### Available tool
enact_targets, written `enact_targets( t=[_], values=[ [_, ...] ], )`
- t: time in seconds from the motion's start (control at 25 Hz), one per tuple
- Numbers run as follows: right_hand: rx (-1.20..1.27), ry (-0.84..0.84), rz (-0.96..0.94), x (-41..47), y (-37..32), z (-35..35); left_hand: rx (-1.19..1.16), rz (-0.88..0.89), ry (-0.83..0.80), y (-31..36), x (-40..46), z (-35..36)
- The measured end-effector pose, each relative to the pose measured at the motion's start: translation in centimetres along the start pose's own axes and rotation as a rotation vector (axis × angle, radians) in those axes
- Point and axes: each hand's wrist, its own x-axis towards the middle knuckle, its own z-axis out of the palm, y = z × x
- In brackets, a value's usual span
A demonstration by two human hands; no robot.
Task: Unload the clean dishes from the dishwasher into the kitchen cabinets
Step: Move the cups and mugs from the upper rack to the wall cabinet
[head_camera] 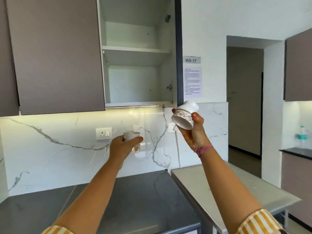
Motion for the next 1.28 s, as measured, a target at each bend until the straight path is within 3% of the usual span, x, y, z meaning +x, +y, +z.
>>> enact_targets(
  t=[0.16, 0.24, 0.52, 0.76, 0.92, 1.28],
  values=[
    [-0.852, 0.033, -0.026, -0.9, -3.8, -0.2, 0.005, -0.022, -0.002, 1.4, -2.2, 1.5],
    [-1.14, 0.014, -0.022, 0.2, -5.5, -0.9, -0.006, -0.018, 0.003, 2.2, -2.6, 1.7],
    [-1.738, 0.07, 0.131, 1.7, -6.9, -5.2, 0.014, 0.033, 0.024, 3.3, -2.4, 1.5],
    [-1.887, 0.143, 0.175, 2.9, -7.9, -8.3, 0.036, 0.035, 0.025, 1.6, -0.5, 1.2],
    [-2.071, 0.061, 0.14, 4.2, -6.3, -8.5, 0.051, 0.035, 0.026, 0.0, 1.2, 1.7],
    [-2.004, 0.271, 0.163, 11.1, -1.5, -8.5, -0.018, 0.077, 0.022, -1.8, 12.7, 2.2]
  ],
)
